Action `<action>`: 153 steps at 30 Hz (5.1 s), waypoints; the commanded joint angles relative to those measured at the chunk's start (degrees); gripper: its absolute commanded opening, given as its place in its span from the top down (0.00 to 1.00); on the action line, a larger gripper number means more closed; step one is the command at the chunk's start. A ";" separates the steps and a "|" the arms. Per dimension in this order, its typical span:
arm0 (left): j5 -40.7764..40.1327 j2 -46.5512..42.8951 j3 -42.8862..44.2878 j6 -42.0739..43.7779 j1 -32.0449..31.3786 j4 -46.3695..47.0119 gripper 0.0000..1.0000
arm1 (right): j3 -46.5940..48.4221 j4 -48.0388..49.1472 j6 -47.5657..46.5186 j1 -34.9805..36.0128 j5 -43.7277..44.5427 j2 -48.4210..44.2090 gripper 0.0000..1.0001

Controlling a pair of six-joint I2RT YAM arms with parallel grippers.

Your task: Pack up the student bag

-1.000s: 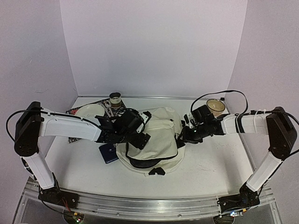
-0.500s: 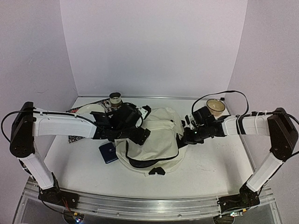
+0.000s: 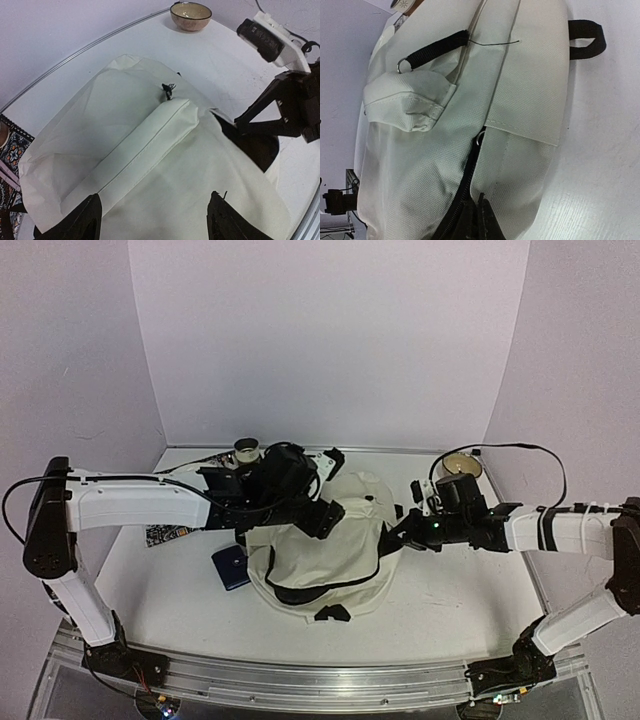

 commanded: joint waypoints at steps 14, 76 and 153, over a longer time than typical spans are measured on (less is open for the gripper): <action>-0.59 14.06 9.97 -0.42 -4.36 0.08 0.38 | -5.94 2.67 1.95 2.62 6.95 -5.78 1.00; -0.81 14.01 4.72 -3.71 -4.37 -1.46 0.45 | 12.91 -12.47 -15.11 8.59 22.07 14.75 0.69; 9.21 -0.16 -8.00 -8.90 -7.77 10.70 0.32 | 0.77 -7.06 8.45 8.18 10.21 -4.40 0.34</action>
